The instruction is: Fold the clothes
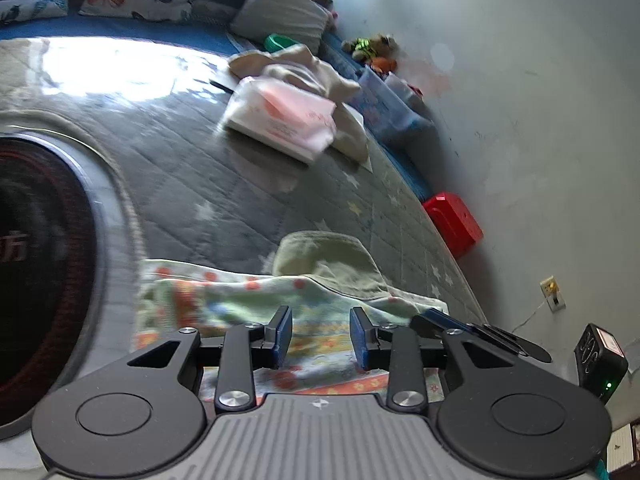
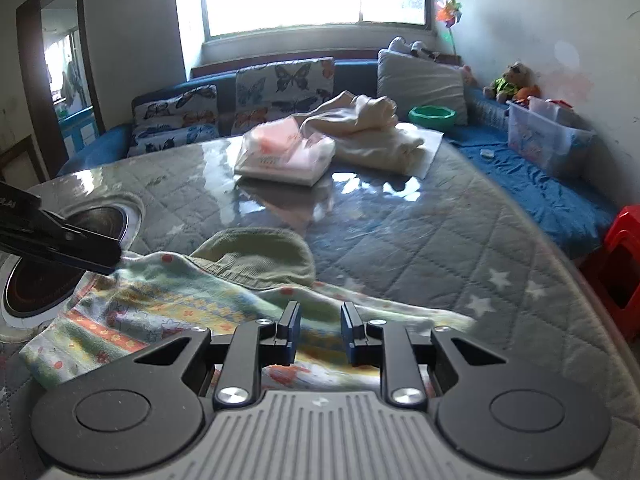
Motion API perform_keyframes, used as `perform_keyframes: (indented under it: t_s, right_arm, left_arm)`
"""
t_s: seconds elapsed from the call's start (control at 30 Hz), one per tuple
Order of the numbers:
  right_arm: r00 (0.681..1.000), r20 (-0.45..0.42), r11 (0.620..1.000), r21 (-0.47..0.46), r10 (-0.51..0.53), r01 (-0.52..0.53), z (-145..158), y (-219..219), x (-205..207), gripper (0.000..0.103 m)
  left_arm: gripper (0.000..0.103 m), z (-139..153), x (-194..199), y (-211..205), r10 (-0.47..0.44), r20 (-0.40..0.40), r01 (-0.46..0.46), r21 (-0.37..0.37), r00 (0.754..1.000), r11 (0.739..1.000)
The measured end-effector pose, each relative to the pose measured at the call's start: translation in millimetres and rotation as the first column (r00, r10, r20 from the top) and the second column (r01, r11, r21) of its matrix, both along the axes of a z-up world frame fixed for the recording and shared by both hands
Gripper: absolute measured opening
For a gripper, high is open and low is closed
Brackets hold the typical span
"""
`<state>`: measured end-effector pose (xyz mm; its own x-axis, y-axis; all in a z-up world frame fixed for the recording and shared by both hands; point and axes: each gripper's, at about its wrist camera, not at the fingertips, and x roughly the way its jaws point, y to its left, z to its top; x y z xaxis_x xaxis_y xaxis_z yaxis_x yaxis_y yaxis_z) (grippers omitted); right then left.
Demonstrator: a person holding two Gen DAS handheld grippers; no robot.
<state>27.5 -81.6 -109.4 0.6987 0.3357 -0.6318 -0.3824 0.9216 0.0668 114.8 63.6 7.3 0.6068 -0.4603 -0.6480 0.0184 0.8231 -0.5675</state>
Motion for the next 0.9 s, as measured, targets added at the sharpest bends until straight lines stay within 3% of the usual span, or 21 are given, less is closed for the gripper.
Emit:
perform_keyframes:
  t_s: [0.37,0.5,0.9]
  right_arm:
    - [1.0,-0.02,1.0,-0.007,-0.003,0.003,-12,7,15,0.025]
    - [1.0,-0.005,1.0,-0.011,0.028,-0.028,-6,9,7,0.033]
    - [0.978,0.022,0.977,-0.065,0.206,-0.204,4,37,-49,0.035]
  left_arm:
    - [0.034,-22,24,-9,0.013,-0.054,-0.014,-0.015,0.998,1.0]
    - [0.035,-16,18,-9,0.005,-0.04,-0.006,-0.011,0.999,1.0]
    - [0.036,0,-30,-21,-0.078,0.008,0.078,0.011,0.997,0.997]
